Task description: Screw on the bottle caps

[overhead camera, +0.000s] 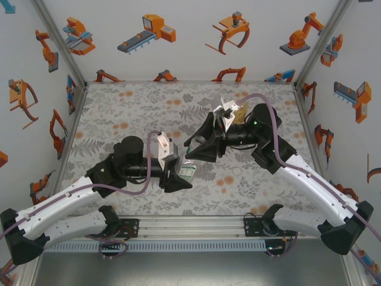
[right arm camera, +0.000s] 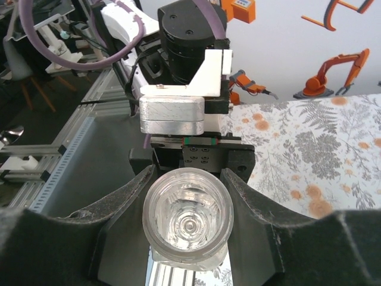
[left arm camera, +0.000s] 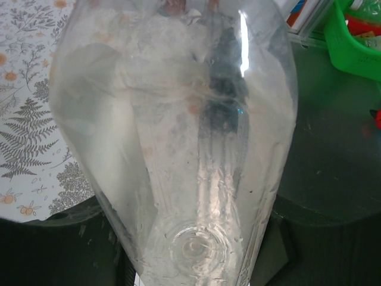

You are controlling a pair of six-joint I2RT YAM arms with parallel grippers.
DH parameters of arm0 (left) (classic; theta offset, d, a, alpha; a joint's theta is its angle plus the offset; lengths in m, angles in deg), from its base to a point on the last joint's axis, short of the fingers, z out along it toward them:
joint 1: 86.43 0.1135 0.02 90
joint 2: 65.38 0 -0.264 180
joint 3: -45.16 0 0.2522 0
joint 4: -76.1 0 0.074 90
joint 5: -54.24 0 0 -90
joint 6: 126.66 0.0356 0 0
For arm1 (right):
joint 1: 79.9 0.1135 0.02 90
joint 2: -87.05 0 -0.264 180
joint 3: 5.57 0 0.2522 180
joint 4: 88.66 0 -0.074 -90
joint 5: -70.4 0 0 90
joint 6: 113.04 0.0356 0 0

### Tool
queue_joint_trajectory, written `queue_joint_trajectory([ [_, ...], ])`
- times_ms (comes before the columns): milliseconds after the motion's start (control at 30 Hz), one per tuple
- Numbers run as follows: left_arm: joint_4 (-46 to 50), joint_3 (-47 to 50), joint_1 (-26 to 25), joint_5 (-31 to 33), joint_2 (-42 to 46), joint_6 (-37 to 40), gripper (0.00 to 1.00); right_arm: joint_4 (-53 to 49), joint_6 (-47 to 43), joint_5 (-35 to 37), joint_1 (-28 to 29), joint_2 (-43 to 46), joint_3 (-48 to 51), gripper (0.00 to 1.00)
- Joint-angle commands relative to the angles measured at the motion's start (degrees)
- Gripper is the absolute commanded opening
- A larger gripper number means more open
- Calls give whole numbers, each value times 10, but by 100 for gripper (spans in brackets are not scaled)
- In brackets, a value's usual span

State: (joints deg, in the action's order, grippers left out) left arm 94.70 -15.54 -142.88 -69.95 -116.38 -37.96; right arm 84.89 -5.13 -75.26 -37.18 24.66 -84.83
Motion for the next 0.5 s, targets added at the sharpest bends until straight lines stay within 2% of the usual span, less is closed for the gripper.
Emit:
queue_joint_trajectory([
  [0, 13, -16, 4, 6, 14, 13, 42, -90, -60, 75, -2, 21, -35, 52],
  [100, 22, -11, 6, 29, 23, 18, 40, -162, -98, 123, -2, 30, -54, 60],
  [233, 34, -1, 12, 73, 37, 14, 35, -251, -125, 203, -2, 36, -84, 63],
  [300, 38, 4, 21, 99, 42, 1, 31, -291, -132, 243, -2, 36, -96, 64],
  [467, 34, 20, 49, 109, 53, -19, 17, -345, -128, 343, -5, 41, -92, 64],
])
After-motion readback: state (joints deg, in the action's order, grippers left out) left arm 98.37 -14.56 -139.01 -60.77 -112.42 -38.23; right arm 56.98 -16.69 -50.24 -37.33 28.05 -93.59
